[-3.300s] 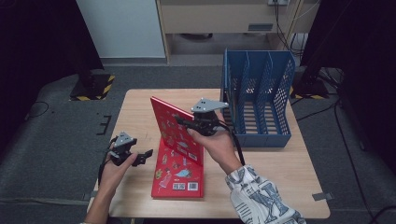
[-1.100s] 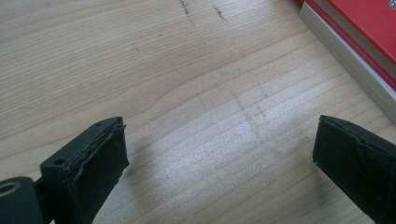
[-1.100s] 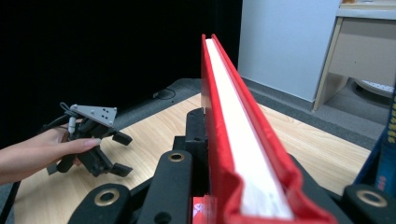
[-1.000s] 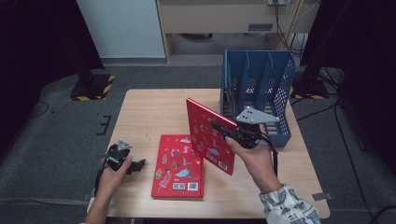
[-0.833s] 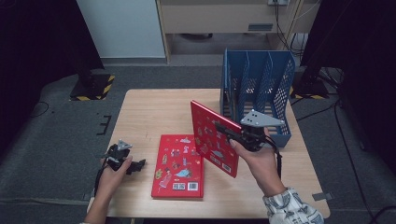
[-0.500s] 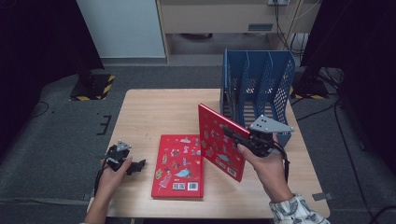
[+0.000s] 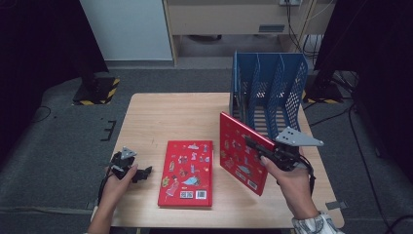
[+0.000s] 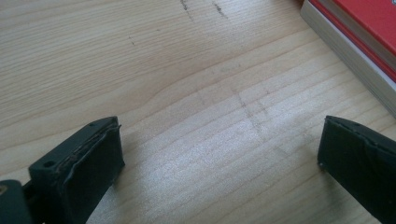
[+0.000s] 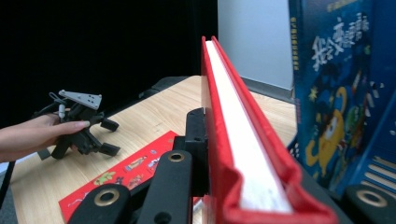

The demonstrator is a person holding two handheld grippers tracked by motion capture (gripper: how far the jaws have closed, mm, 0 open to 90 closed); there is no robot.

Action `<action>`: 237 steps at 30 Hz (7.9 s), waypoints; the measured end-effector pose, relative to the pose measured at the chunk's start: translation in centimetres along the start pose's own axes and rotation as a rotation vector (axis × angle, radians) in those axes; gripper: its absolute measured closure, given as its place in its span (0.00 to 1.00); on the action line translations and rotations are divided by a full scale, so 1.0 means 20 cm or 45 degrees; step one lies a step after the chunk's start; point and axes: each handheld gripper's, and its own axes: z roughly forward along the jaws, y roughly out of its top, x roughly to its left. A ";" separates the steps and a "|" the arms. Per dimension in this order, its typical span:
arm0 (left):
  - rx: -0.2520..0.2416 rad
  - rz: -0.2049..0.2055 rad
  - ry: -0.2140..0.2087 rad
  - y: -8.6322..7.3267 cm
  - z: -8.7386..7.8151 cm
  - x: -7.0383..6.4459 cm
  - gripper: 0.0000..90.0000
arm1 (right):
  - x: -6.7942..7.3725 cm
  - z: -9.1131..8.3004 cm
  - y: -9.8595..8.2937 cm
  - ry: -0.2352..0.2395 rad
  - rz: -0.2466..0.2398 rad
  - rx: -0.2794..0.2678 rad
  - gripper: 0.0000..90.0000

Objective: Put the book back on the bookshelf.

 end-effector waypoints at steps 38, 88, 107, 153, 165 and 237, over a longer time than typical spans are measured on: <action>-0.016 -0.007 0.002 0.00 0.00 0.00 0.00 | -0.15 -0.20 0.39 -0.124 0.051 -0.057 0.88; -0.015 -0.002 -0.001 0.01 0.01 0.00 0.00 | -0.55 0.09 0.58 -0.498 0.054 0.022 0.88; -0.017 -0.006 0.003 0.01 0.02 0.00 0.00 | -0.64 0.21 0.54 -0.556 0.083 0.028 0.88; -0.021 -0.016 0.008 0.02 0.03 -0.01 0.00 | -0.75 0.38 0.47 -0.645 0.111 -0.024 0.88; -0.018 -0.014 0.011 0.02 0.03 -0.01 0.00 | -0.76 0.39 0.44 -0.668 0.113 -0.033 0.88; -0.012 -0.002 0.005 0.03 0.03 -0.01 0.00 | -0.80 0.60 0.22 -0.710 0.136 -0.042 0.88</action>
